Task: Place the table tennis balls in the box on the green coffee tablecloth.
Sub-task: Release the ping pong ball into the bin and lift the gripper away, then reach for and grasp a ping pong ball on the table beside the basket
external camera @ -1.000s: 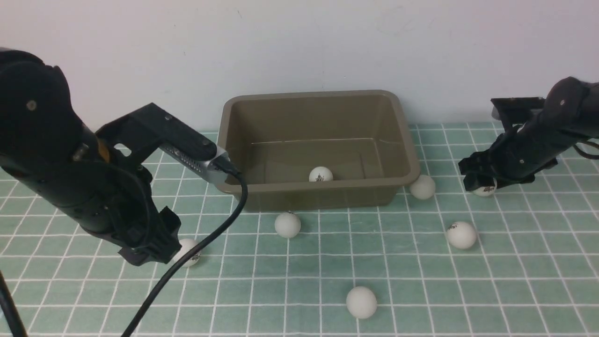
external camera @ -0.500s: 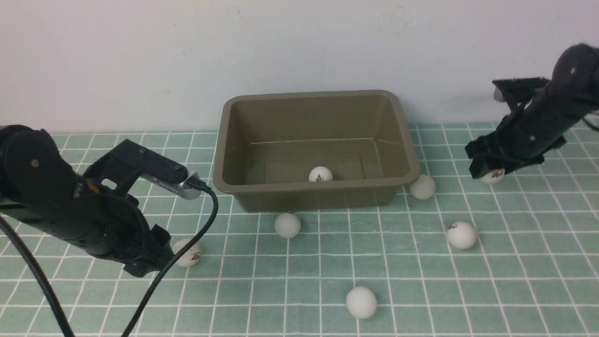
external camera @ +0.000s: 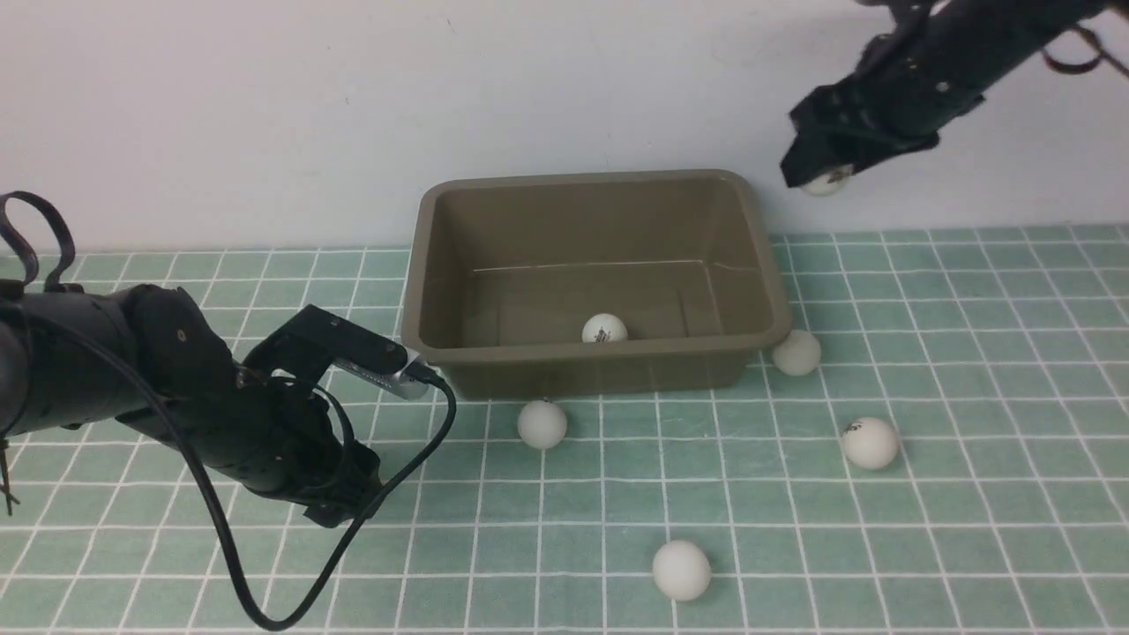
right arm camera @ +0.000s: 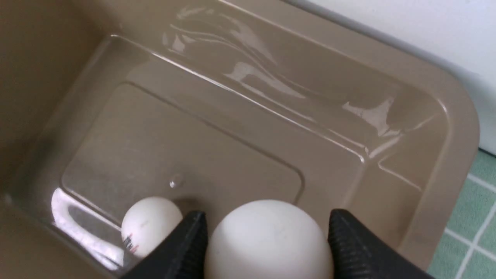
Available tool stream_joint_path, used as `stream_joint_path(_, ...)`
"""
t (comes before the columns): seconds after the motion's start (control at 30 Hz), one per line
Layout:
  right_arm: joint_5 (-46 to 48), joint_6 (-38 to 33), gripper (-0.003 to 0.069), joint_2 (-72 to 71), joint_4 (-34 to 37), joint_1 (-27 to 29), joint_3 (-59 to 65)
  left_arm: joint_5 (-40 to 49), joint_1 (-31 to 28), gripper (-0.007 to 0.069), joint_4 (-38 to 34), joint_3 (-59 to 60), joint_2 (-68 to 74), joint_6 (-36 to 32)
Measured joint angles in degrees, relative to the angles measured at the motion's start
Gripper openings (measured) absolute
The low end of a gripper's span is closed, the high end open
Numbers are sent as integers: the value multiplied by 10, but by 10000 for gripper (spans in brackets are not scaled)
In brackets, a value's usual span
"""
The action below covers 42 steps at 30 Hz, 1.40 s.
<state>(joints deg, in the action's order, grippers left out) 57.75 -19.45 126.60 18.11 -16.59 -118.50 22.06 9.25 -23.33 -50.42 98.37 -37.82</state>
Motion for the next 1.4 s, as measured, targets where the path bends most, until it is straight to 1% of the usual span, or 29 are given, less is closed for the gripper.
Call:
stream_joint_path(0.2, -3, -3, 371, 17, 3, 0, -10, -1, 0, 482, -7, 0, 5, 0)
stream_joint_path(0.43, -4, 1, 461, 29, 6, -1, -10, -1, 0, 482, -16, 0, 38, 0)
stream_joint_path(0.53, 0, 1, 486, 29, 6, -1, -11, -2, 0, 482, -16, 0, 50, 0)
stream_joint_path(0.73, 29, -1, 494, 26, 5, -1, -34, -14, 0, 482, -18, -3, 55, 0)
stream_joint_path(0.83, 50, -1, 494, 16, 1, -1, -52, -15, 0, 467, -18, -4, 55, 0)
stream_joint_path(0.9, 71, -1, 494, -8, -10, -1, -63, -17, 0, 430, -18, -6, 56, 0)
stream_joint_path(0.93, 83, -1, 494, -22, -24, -1, -66, -18, 0, 412, -18, -6, 56, 0)
stream_joint_path(1.0, 113, 13, 494, -63, -64, -1, -68, -18, 0, 350, -18, -6, 57, 3)
stream_joint_path(1.07, 132, 35, 494, -95, -98, 5, -68, -11, 0, 349, -18, -6, 56, 5)
stream_joint_path(1.13, 141, 55, 494, -119, -124, 13, -68, 18, 0, 349, -18, -5, 46, 7)
stream_joint_path(1.2, 141, 76, 494, -153, -154, 33, -55, 39, 0, 349, -17, -5, 32, 11)
stream_joint_path(1.27, 141, 80, 494, -183, -163, 51, -23, 61, 0, 349, -17, -5, 4, 18)
stream_joint_path(1.4, 141, 79, 477, -237, -164, 96, 96, 109, 1, 349, -17, -5, -77, 33)
